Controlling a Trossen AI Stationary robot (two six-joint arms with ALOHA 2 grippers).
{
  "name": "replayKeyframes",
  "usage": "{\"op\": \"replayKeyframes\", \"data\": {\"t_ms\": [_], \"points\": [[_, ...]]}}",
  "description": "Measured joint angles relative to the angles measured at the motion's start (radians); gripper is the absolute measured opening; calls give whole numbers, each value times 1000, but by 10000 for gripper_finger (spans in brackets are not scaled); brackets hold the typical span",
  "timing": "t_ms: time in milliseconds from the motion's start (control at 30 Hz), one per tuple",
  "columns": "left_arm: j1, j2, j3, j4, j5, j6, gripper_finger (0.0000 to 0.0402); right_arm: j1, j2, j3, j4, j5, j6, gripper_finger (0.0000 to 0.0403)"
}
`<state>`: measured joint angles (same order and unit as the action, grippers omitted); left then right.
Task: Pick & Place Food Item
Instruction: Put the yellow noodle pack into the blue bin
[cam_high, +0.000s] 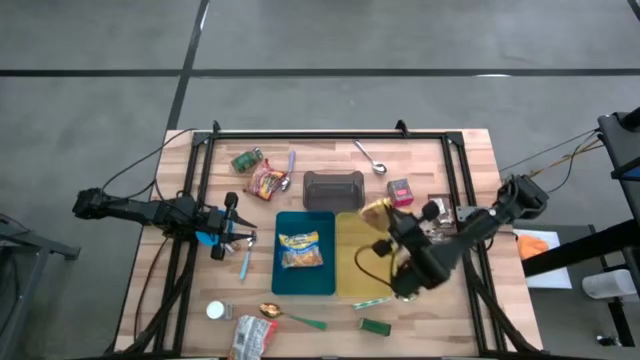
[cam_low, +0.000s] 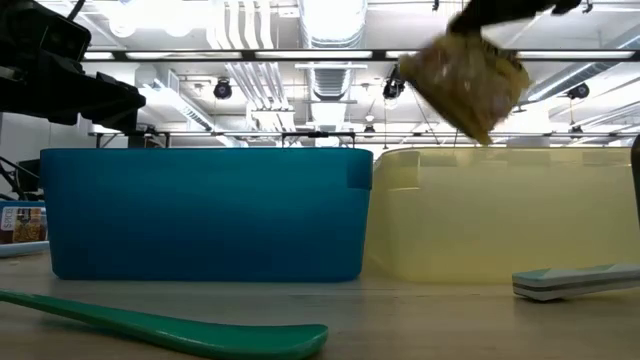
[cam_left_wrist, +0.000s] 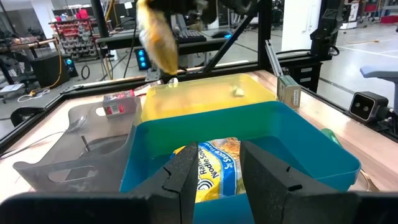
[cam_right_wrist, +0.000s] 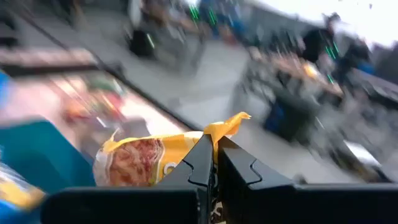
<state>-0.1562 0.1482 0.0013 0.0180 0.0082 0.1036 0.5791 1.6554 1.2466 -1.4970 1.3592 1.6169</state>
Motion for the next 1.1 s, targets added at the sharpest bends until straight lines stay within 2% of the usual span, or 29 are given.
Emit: {"op": "replayKeyframes", "data": {"t_ms": [167, 533, 667, 833, 1100], "points": [[0, 0, 0, 0, 0, 0, 120, -96, 0, 47, 151, -155, -274, 10], [0, 0, 0, 0, 0, 0, 120, -172, 0, 135, 647, -278, -1010, 10], [0, 0, 0, 0, 0, -1, 120, -191, 0, 132, 798, -336, -1174, 10], [0, 0, 0, 0, 0, -3, 120, -209, 0, 121, 1004, -467, -1383, 10], [0, 0, 0, 0, 0, -2, 120, -261, 0, 103, 1244, -771, -1584, 10]]}}
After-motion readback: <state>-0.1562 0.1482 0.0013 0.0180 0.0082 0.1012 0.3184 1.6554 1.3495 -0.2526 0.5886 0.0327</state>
